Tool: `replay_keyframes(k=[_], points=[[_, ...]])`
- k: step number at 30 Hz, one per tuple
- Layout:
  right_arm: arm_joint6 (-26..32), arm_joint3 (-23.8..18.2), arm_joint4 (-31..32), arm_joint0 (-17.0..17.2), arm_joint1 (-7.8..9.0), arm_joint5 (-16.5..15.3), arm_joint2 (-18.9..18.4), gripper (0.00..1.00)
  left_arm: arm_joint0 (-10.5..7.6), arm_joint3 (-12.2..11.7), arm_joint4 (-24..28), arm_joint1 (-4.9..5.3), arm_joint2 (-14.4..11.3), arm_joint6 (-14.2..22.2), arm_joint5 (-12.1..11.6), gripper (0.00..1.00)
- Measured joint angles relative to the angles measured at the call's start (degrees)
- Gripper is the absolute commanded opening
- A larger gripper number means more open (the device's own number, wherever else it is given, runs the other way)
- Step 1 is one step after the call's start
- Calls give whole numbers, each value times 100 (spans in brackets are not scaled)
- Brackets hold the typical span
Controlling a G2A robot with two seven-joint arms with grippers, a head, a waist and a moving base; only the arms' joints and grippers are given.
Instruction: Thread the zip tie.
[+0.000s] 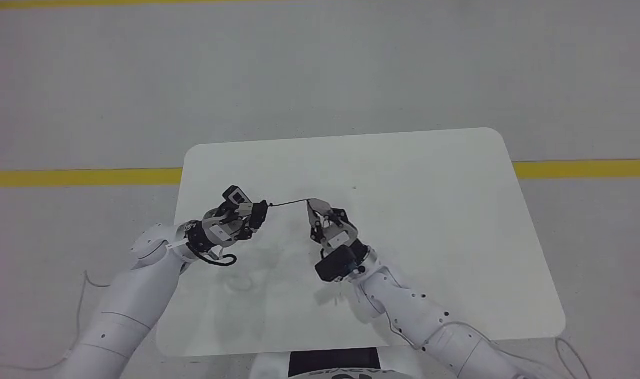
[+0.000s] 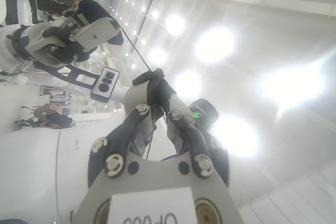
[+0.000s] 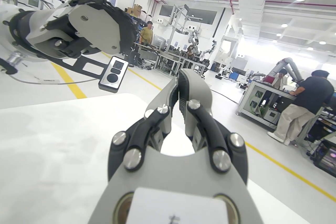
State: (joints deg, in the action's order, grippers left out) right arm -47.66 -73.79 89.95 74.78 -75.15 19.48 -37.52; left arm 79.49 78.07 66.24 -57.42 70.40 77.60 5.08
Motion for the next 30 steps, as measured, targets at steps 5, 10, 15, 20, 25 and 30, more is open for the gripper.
replay_keyframes(k=[5,10,15,20,25,30], points=[[-8,-38,0,71,-6,0,-103,0,0,0,0,0,0,0,0,0],[-23,-52,0,112,-7,0,-160,0,0,0,0,0,0,0,0,0],[-27,-68,0,145,-10,0,-198,0,0,0,0,0,0,0,0,0],[-5,-92,0,207,-17,0,-276,0,0,0,0,0,0,0,0,0],[-15,-369,0,525,-31,0,-656,0,0,0,0,0,0,0,0,0],[40,-691,-182,840,70,-350,-1091,43,0,0,0,0,0,0,0,0]])
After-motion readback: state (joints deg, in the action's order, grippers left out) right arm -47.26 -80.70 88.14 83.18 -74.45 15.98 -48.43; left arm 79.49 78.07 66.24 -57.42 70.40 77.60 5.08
